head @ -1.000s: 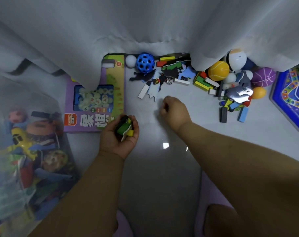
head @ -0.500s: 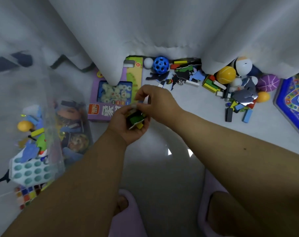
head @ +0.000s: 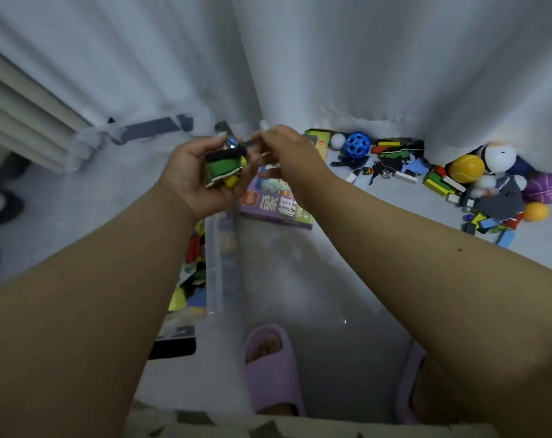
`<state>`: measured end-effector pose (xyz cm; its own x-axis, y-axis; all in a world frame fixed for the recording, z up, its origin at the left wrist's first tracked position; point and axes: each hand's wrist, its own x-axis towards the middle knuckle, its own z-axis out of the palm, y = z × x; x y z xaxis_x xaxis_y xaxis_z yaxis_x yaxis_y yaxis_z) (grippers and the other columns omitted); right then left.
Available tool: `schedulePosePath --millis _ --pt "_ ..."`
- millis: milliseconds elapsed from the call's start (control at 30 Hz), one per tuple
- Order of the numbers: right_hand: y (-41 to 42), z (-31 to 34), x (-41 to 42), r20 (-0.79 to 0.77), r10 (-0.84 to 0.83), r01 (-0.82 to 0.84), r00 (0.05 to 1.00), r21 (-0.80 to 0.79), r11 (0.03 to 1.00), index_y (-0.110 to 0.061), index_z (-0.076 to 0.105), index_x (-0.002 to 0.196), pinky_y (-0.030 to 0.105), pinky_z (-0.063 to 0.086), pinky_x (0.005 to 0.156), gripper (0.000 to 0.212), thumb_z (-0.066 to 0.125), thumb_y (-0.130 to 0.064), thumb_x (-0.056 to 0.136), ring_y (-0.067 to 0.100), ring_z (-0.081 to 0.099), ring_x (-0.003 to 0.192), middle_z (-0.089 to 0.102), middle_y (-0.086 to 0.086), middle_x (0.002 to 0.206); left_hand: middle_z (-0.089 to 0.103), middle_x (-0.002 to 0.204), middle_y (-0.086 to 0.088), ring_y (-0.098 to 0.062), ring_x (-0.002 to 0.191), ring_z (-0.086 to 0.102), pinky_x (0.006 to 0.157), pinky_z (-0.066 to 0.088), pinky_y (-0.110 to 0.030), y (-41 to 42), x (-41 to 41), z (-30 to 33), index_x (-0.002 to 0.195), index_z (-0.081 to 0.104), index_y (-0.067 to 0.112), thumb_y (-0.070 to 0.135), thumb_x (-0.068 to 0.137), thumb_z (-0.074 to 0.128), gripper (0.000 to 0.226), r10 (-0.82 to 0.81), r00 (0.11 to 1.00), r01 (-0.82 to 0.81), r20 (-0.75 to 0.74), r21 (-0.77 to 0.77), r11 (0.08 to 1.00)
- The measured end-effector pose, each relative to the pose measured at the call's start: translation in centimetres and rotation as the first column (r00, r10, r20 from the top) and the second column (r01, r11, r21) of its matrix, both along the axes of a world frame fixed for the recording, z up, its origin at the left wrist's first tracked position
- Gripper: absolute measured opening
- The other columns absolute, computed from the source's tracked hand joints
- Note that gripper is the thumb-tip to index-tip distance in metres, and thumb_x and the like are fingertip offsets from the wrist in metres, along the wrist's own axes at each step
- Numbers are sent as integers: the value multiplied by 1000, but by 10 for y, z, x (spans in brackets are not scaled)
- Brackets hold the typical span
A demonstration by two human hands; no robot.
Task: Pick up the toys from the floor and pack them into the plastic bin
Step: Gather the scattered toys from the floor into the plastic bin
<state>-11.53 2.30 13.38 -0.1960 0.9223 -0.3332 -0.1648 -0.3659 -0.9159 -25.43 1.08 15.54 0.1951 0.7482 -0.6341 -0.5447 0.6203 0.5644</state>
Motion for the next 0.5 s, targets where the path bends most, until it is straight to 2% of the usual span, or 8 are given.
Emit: schedulePosePath --millis 67,133,233,333,400,467,500 --pt "-13 12 -23 -119 67 -79 991 -99 992 -6 53 115 28 46 67 24 41 -20 99 15 50 71 50 5 82 70 88 -19 -23 68 69 59 58 -28 -12 -28 18 65 72 1 12 45 69 24 33 994 -34 -101 -13 999" --pt "-27 17 -43 -194 132 -166 972 -172 971 -6 50 124 36 47 82 33 39 -27 100 18 53 85 51 5 91 68 86 -19 -27 73 69 61 59 -31 -26 -54 25 69 71 1 10 45 70 26 68 973 -84 -222 -65 994" --pt "-44 16 -64 -242 221 -280 945 -243 929 -10 44 135 41 42 98 49 36 -42 99 21 51 108 54 6 113 65 90 -18 -30 81 64 75 56 -34 -50 -76 24 85 66 4 18 78 57 18 29 918 -91 -397 -139 986" --pt "-57 11 -79 -222 311 -365 924 -280 888 -11 34 144 39 32 111 63 33 -53 97 19 39 133 40 8 146 62 95 -16 -30 82 61 80 49 -37 -61 -87 15 97 65 5 39 88 48 39 51 857 -158 -513 -168 973" --pt "-62 8 -84 -186 328 -370 926 -280 886 -12 32 146 39 25 116 67 32 -56 96 18 33 139 34 7 151 58 116 -12 -32 105 56 96 43 -44 -62 -87 15 114 61 11 54 84 49 53 14 819 -160 -573 -204 966" --pt "-63 9 -81 -157 329 -360 931 -260 896 -12 32 146 38 25 116 66 31 -56 96 17 32 140 34 6 152 39 147 -6 -31 139 30 114 21 -51 -57 -81 21 136 48 18 64 84 44 71 -41 805 -110 -592 -216 970" --pt "-63 9 -77 -140 324 -350 936 -247 904 -12 33 145 37 26 115 64 31 -54 97 17 34 139 36 5 151 27 155 -2 -27 145 17 117 11 -50 -54 -73 26 144 38 19 66 86 40 75 -47 803 -86 -594 -193 977"
